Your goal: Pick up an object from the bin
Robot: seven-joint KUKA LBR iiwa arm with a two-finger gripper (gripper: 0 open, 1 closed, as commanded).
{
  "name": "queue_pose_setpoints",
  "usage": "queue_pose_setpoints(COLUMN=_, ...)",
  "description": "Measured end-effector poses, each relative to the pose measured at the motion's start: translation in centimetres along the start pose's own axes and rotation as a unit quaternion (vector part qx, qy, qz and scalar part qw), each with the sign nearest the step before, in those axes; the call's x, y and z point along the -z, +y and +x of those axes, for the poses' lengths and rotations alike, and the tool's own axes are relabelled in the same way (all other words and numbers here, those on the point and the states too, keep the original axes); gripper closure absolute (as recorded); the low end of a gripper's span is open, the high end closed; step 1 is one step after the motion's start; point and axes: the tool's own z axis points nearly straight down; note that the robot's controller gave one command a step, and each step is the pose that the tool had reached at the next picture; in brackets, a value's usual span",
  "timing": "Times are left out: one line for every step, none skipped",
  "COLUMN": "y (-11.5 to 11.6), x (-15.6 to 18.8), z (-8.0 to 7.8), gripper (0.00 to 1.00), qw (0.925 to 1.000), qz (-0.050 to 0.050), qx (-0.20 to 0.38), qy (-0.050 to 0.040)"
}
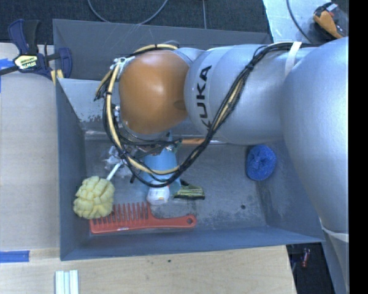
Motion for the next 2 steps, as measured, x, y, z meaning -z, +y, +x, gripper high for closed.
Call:
queue_pose_setpoints(y=-0.1, x=0.8, z=-0.1, gripper=1.0, qw=1.0, qz=0.001, qx=-0.001, qy=-0.0019)
queue_pose_setpoints(y=0.0, x=3.5, z=-0.1, gripper=1.0, qw=1.0, qz=-0.001, qx=-0.002, qy=-0.0002)
